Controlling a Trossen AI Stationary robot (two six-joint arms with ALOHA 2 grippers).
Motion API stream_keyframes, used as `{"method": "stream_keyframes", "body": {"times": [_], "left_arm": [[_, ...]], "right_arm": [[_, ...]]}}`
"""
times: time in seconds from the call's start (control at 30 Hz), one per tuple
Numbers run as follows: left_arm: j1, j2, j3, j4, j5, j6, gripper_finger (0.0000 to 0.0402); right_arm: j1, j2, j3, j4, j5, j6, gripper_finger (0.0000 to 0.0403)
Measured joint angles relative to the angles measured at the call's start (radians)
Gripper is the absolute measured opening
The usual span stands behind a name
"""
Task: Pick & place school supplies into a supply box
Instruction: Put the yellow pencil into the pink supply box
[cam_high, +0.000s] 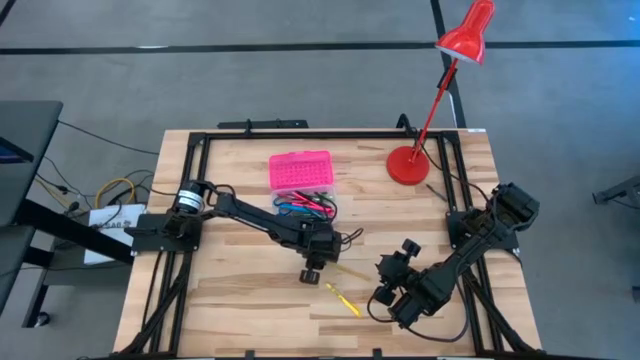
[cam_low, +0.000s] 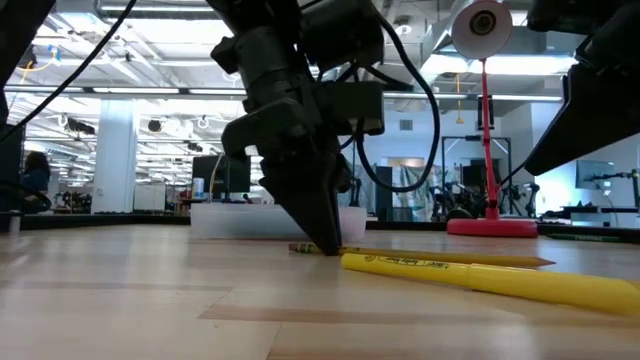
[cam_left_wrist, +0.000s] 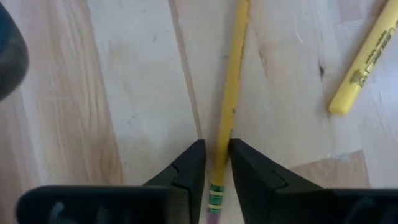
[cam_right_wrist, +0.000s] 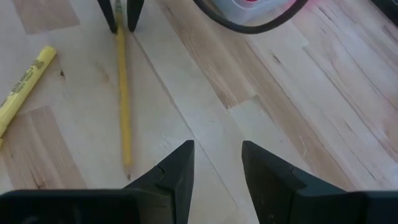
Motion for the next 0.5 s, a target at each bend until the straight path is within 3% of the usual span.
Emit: {"method": "stream_keyframes", "body": {"times": [0.23,0.5], "left_arm": [[0.001,0.000,-0.002,-0.002,-0.003,0.001,0.0012],[-0.002,0.000,-0.003,-0.002,-0.058,-0.013,0.0024]], "right_arm": [[0.000,0.000,0.000,0.004,0.000,0.000,0.0127],[0.000,0.000,0.000,0.005,0.000,0.000,0.0127]]}}
